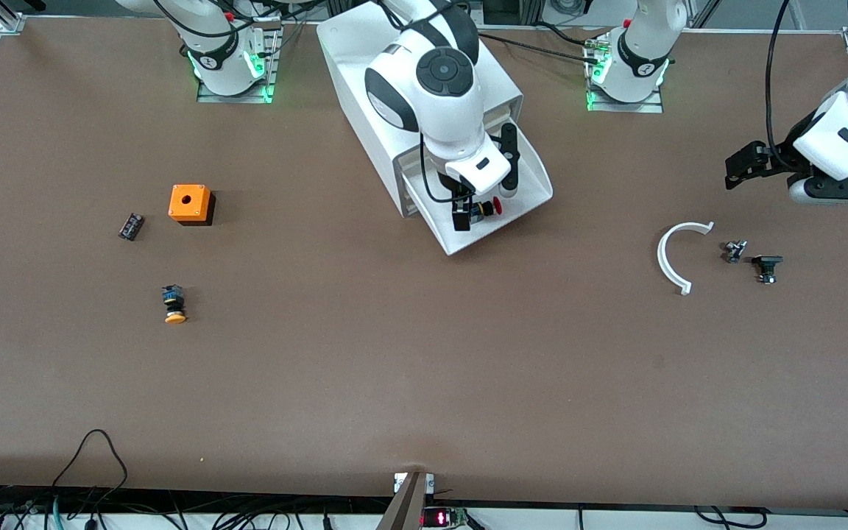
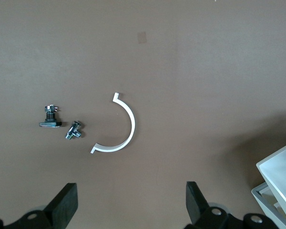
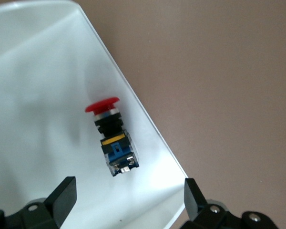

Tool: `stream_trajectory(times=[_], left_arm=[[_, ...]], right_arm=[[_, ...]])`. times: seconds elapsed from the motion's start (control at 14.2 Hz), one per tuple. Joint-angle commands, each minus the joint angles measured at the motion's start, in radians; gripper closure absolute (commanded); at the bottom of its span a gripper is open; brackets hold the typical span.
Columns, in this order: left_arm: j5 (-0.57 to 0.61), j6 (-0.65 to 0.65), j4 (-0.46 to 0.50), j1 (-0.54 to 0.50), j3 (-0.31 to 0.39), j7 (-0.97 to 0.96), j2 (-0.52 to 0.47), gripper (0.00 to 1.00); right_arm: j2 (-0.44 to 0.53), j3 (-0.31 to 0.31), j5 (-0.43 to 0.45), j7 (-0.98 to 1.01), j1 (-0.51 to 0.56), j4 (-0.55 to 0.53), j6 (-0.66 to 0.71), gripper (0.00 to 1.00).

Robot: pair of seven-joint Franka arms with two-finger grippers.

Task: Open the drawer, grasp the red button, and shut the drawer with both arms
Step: 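Lower the right gripper into the drawer and grasp the red button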

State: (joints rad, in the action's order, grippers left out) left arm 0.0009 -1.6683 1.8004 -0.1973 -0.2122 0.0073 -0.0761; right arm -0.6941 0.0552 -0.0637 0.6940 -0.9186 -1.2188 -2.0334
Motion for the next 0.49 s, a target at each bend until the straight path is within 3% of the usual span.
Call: stream_trajectory(times=[0.0,0.42], left_arm=[[-0.002,0.010,-0.018,0.004,0.004,-0.010,0.004,0.00],[-0.004,0.010,-0.018,0.004,0.005,-0.010,0.004,0.00]], right_arm=[[-0.053,0.011,0.021,0.022,-0.013,0.045,0.019,0.00],[-0.087,0.009,0.018,0.009,-0.042,0.059,0.005,0.00]])
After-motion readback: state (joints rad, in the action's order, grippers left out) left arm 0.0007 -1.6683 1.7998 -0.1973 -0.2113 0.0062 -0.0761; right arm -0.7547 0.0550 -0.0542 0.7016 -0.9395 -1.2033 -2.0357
